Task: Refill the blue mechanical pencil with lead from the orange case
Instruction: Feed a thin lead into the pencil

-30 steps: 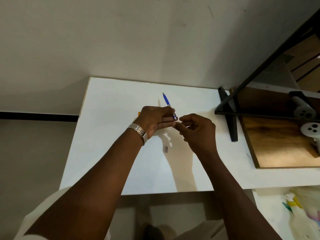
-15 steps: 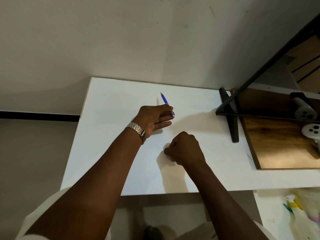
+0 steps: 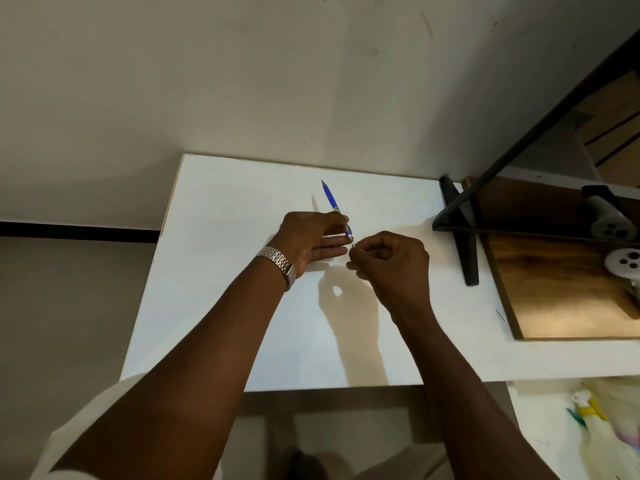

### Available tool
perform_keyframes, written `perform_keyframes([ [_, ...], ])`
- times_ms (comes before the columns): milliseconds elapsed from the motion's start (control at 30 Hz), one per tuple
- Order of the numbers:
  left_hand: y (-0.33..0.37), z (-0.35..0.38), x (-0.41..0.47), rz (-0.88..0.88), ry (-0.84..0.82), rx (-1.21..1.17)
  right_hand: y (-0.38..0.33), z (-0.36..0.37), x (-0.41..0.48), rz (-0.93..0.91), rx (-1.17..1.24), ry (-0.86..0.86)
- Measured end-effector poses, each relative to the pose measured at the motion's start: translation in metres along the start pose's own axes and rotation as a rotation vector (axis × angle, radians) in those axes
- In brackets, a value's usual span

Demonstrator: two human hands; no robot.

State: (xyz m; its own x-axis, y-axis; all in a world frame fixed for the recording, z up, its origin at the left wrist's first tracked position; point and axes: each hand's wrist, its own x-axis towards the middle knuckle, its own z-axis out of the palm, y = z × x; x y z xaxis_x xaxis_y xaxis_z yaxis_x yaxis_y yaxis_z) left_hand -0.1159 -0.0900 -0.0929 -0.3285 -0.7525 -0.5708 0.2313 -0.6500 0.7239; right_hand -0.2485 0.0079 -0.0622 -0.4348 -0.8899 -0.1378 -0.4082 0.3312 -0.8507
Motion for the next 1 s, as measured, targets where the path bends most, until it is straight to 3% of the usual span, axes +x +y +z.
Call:
perform_keyframes([
  [1000, -0.0029, 0.0039, -0.0002, 0.013, -0.039, 0.034, 0.0049, -0.0039, 0.0063, -0.013, 0.124, 0.003],
])
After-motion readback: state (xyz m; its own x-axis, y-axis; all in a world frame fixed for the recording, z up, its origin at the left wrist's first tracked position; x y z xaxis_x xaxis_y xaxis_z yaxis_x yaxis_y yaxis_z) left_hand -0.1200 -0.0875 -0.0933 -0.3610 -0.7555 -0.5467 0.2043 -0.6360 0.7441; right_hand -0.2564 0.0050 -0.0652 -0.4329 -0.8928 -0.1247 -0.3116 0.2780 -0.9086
